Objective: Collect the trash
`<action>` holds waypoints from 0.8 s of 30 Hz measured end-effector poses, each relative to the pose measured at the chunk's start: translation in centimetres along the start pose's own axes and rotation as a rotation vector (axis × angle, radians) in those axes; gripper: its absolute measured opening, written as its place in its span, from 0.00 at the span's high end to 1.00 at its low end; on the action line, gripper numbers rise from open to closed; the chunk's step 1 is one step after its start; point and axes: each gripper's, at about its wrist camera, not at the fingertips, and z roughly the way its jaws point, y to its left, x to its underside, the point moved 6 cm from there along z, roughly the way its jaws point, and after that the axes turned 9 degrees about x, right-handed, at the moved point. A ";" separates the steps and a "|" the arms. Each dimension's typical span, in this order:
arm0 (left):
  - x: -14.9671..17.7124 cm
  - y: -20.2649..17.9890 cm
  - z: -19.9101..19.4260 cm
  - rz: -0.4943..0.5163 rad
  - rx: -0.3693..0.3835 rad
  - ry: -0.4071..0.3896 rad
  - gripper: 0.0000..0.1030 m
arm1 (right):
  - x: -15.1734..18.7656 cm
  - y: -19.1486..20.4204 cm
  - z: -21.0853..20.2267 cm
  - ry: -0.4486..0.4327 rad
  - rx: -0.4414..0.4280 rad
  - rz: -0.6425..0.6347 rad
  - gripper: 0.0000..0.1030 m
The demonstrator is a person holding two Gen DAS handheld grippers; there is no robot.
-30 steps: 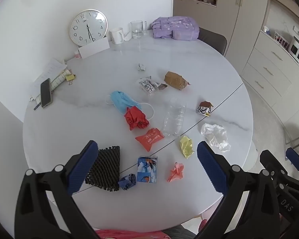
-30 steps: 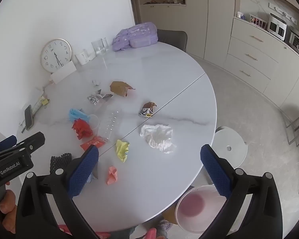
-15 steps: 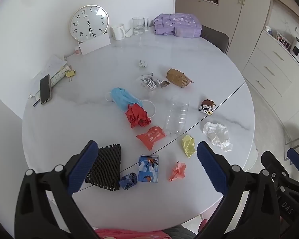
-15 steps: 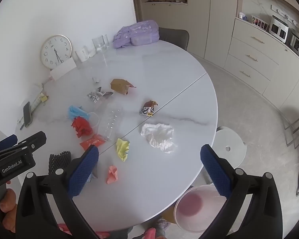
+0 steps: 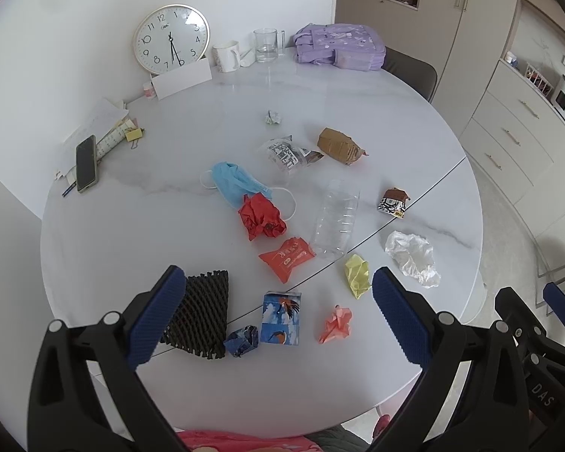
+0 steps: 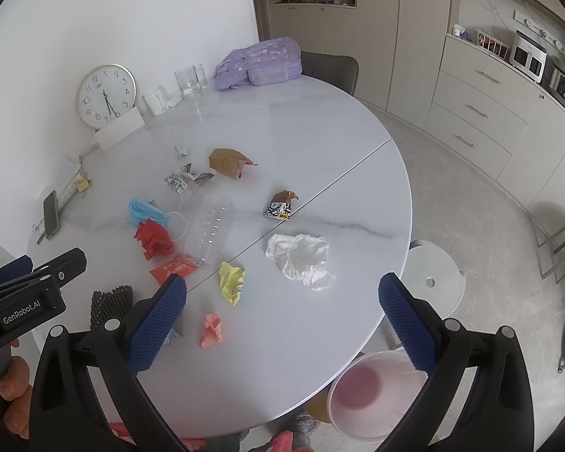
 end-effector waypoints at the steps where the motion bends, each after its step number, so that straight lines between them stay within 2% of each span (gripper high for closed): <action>1: 0.0 0.1 0.0 0.000 0.000 0.002 0.08 | 0.0 0.0 0.0 0.001 -0.003 0.002 0.02; 24: 0.1 0.4 0.3 -0.010 -0.003 0.011 0.08 | 0.0 0.1 0.4 0.011 0.000 -0.002 0.02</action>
